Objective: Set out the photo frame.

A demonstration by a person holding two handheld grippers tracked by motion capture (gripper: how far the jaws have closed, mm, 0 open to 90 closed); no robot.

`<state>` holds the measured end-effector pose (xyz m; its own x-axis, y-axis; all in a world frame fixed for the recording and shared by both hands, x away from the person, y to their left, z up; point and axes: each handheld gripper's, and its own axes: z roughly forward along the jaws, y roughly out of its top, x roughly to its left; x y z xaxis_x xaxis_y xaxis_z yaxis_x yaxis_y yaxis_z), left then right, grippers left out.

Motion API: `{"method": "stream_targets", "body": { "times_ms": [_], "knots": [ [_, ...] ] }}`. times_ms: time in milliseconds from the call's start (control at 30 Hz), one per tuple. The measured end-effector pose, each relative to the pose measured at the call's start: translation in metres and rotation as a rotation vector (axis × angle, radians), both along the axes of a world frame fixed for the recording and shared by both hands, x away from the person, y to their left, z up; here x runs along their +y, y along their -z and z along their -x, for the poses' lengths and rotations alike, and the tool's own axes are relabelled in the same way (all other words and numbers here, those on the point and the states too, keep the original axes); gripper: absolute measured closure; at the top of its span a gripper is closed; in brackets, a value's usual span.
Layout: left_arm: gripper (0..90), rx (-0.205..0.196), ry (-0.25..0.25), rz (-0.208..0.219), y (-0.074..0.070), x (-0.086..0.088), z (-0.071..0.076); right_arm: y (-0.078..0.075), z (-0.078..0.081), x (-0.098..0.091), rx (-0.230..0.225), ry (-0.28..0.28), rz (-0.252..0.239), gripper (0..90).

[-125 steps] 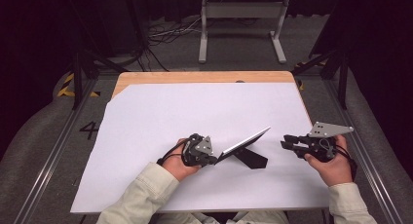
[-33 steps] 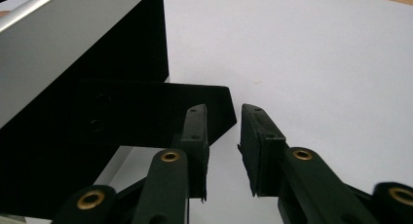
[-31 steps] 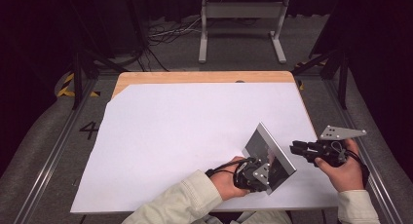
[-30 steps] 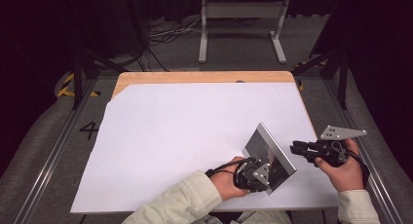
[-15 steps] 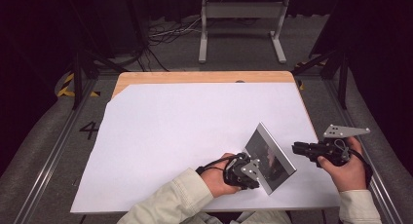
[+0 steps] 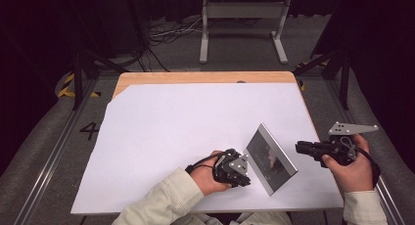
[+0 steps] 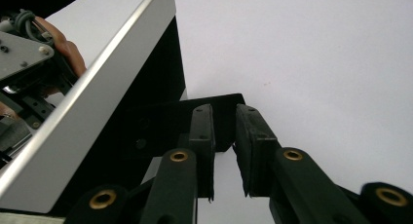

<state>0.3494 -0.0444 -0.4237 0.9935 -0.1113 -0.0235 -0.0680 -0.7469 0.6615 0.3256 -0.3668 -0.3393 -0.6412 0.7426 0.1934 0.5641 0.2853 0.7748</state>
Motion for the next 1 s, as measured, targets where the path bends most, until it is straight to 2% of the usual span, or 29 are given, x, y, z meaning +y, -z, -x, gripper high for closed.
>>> {"method": "stream_targets", "body": {
  "times_ms": [267,300,500,867,1000],
  "knots": [
    [84.8,0.001,-0.025,0.012,-0.004,0.01,-0.003,-0.012,0.004,0.006,0.021,0.032,0.013,77.1],
    [84.8,0.0,-0.026,0.009,-0.004,0.012,-0.003,-0.014,0.005,0.007,0.029,0.055,0.02,77.5],
    [84.3,0.007,-0.049,0.008,-0.003,0.024,-0.007,-0.024,0.013,0.011,0.018,0.072,0.031,75.7],
    [82.9,0.017,-0.075,0.027,-0.006,0.034,-0.01,-0.034,0.02,0.019,-0.001,0.08,0.008,70.2],
    [82.6,0.015,-0.076,0.026,-0.006,0.035,-0.01,-0.036,0.022,0.021,0.008,0.088,-0.014,67.6]
  ]
}}
